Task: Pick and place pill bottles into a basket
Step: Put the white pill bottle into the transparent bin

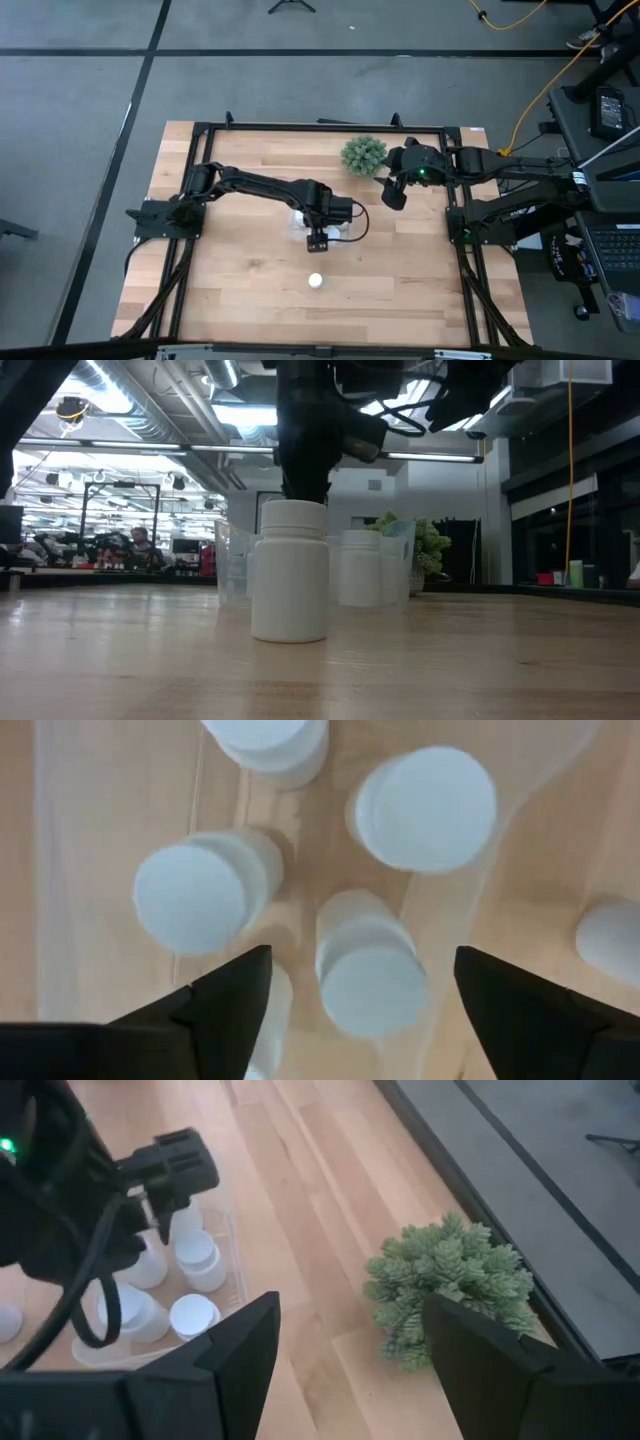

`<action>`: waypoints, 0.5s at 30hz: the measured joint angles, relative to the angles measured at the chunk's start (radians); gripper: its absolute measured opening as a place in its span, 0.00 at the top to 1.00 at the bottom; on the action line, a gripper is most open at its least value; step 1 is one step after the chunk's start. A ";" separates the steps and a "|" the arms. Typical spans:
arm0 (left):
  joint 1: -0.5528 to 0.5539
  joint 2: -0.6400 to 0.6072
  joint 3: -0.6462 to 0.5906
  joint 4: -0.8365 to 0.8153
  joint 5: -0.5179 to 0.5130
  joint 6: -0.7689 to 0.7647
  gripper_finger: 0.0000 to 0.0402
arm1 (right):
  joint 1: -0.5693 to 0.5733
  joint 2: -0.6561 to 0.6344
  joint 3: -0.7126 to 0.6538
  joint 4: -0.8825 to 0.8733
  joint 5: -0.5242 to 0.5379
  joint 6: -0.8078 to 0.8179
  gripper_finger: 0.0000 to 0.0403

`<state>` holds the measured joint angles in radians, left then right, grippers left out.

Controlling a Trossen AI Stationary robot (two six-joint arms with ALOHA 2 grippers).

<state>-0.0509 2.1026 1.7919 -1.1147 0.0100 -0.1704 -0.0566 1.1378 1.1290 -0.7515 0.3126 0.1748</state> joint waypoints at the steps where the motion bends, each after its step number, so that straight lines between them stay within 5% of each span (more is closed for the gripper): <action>1: -0.002 0.000 0.015 -0.023 0.005 0.000 0.23 | 0.000 0.000 0.000 -0.001 -0.002 0.000 0.39; 15: -0.042 -0.006 0.261 -0.428 -0.049 -0.026 0.19 | 0.000 -0.002 0.000 -0.016 -0.004 -0.105 0.39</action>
<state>-0.0925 2.0968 2.0529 -1.5429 -0.0392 -0.1964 -0.0567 1.1355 1.1286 -0.7677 0.3089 0.0694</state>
